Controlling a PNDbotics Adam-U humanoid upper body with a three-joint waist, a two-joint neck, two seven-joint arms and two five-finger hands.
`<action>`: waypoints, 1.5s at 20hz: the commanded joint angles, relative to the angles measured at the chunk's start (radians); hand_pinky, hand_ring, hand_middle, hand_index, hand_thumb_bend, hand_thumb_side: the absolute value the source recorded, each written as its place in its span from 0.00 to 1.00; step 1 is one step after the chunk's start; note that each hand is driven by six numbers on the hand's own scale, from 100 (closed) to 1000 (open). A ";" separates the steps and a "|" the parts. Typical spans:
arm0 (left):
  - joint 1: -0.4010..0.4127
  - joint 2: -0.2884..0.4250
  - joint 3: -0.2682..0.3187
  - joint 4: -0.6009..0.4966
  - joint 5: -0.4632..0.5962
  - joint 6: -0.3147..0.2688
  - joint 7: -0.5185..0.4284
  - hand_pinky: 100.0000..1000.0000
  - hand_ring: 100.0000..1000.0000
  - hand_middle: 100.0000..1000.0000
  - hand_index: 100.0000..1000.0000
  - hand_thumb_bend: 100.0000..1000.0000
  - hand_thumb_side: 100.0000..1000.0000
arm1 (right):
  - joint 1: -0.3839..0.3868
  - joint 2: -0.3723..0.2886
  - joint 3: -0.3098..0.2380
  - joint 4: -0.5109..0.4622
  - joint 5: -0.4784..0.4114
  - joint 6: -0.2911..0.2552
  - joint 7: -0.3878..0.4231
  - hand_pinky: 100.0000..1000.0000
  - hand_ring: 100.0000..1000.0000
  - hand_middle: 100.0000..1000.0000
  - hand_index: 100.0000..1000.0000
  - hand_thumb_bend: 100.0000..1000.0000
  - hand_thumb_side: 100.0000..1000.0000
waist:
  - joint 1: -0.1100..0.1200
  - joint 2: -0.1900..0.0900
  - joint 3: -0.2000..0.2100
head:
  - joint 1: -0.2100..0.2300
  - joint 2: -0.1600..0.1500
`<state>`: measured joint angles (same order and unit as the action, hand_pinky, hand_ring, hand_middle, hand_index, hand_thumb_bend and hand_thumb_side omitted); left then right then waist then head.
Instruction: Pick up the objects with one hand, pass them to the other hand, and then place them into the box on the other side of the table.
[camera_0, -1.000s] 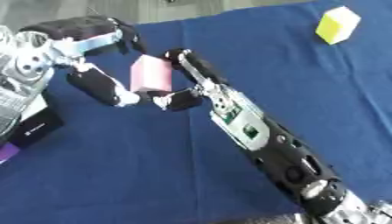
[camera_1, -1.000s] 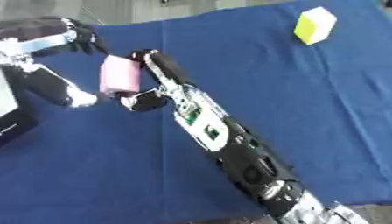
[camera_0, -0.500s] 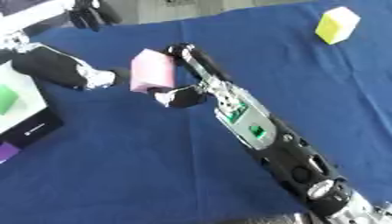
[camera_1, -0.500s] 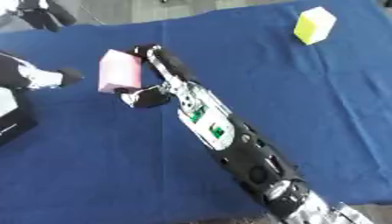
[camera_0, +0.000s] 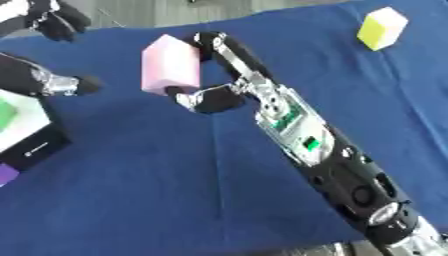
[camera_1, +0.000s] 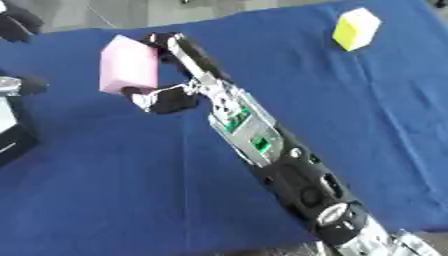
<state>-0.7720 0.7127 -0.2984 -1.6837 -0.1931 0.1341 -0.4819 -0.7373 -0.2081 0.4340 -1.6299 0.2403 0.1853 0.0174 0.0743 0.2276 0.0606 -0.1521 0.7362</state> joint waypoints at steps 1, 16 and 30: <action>-0.009 0.038 0.019 0.015 0.029 -0.049 -0.003 0.75 0.68 0.67 0.80 0.66 0.29 | -0.019 -0.011 0.002 -0.049 -0.036 0.017 0.006 0.76 0.73 0.56 0.60 0.00 0.00 | -0.013 -0.015 -0.001 | 0.003 -0.008; -0.022 0.014 0.005 0.045 0.089 -0.128 0.024 0.74 0.67 0.64 0.80 0.74 0.22 | -0.053 0.024 0.017 -0.095 -0.133 0.070 0.032 0.74 0.72 0.55 0.59 0.00 0.00 | -0.014 -0.015 -0.001 | -0.004 0.001; -0.034 0.009 -0.039 0.052 0.233 -0.120 0.099 0.73 0.63 0.60 0.78 0.72 0.22 | -0.053 0.027 0.026 -0.117 -0.158 0.092 0.041 0.70 0.67 0.51 0.56 0.00 0.00 | -0.010 -0.013 -0.011 | -0.019 0.019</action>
<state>-0.7847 0.7018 -0.3423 -1.6282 0.0256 0.0120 -0.3872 -0.7732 -0.1873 0.4602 -1.7217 0.0883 0.2748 0.0601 0.0730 0.2283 0.0491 -0.1680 0.7534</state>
